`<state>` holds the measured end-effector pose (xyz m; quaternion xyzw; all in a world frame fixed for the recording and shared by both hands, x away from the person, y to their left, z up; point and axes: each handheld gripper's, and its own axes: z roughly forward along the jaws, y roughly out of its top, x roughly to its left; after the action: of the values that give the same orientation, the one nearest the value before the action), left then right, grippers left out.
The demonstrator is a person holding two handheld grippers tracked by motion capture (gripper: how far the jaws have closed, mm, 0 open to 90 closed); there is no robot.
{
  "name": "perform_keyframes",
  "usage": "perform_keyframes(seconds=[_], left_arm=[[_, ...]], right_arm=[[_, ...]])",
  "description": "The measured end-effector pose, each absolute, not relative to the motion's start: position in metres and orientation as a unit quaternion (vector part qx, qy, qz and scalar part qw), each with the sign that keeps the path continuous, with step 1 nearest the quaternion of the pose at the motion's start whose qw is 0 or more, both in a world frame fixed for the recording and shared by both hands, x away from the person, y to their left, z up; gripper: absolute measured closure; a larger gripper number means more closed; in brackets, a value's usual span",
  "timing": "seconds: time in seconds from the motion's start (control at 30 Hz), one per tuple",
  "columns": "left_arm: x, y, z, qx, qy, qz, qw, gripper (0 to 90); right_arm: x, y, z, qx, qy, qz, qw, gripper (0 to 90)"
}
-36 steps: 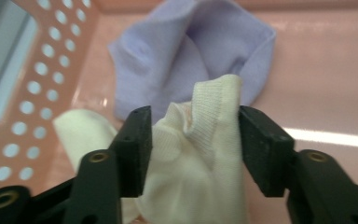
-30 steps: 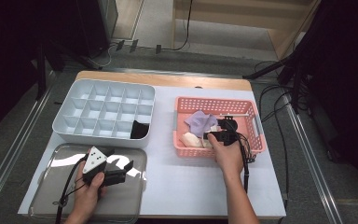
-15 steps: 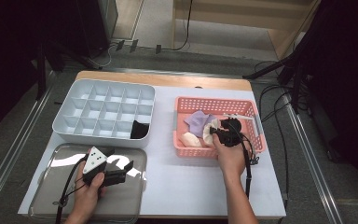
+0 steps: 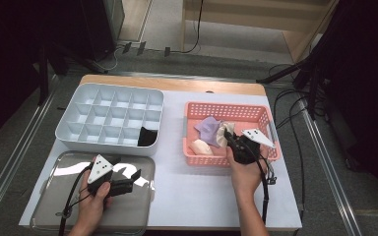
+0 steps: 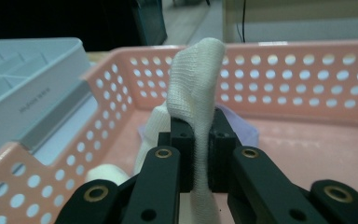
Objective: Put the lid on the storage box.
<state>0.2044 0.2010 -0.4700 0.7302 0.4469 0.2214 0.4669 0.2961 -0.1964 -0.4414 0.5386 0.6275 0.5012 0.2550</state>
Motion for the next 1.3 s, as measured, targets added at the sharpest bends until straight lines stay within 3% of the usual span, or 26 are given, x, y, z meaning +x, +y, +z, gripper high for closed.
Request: perform_keyframes(seconds=[0.53, 1.3], left_arm=[[0.203, 0.2, -0.47, 0.731, 0.444, 0.225, 0.467, 13.9], [0.202, 0.2, -0.47, 0.731, 0.441, 0.228, 0.468, 14.0]], right_arm=[[0.255, -0.195, -0.438, 0.498, 0.592, 0.559, 0.297, 84.1], [0.185, -0.172, -0.441, 0.477, 0.62, 0.563, 0.267, 84.0]])
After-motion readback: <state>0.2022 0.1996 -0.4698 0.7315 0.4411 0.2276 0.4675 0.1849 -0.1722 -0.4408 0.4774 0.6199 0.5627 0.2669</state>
